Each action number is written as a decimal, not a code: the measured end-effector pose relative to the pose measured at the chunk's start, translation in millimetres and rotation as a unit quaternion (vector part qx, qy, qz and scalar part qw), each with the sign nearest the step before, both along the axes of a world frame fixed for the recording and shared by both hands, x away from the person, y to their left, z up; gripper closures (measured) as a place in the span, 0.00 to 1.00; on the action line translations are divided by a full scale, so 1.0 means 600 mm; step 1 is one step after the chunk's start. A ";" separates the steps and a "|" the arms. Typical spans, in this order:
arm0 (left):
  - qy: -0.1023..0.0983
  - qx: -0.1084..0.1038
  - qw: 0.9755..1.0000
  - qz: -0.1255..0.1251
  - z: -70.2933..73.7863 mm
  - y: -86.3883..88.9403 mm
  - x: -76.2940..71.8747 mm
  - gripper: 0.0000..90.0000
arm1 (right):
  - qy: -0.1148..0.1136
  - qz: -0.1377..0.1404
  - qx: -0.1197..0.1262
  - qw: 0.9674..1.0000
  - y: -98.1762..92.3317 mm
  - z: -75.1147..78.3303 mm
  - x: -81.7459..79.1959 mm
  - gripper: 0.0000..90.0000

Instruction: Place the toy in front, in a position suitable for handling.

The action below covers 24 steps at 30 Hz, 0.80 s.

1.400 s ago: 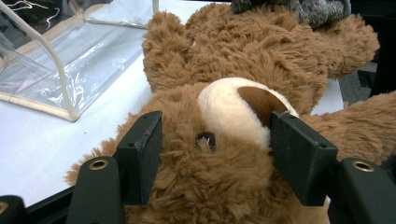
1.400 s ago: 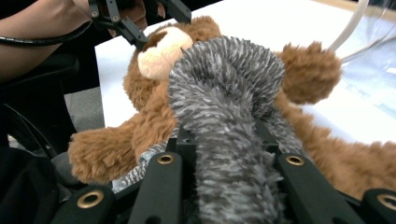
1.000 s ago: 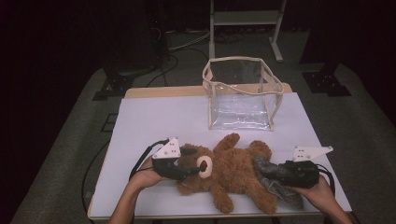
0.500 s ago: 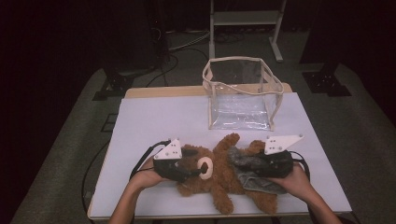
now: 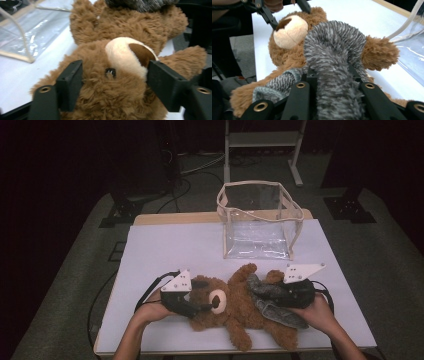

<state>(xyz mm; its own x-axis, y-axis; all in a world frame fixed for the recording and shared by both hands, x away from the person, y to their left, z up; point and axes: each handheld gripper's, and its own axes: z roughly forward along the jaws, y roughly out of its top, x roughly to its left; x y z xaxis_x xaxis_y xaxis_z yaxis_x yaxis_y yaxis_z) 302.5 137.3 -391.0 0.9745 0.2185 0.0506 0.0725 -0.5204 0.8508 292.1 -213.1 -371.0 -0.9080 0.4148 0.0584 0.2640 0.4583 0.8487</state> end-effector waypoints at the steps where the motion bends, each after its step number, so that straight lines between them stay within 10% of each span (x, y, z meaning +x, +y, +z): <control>1: 0.001 0.002 1.000 -0.004 -0.001 -0.002 -0.001 0.36 | 0.000 0.002 -0.003 1.000 0.004 0.005 0.000 0.79; 13: -0.016 0.025 0.999 -0.023 -0.001 -0.018 -0.014 0.40 | -0.003 0.029 -0.083 0.996 0.142 0.023 0.072 0.79; 24: -0.022 0.034 0.999 -0.024 0.002 -0.021 -0.017 0.40 | 0.022 -0.034 -0.103 0.994 0.084 -0.001 0.114 0.80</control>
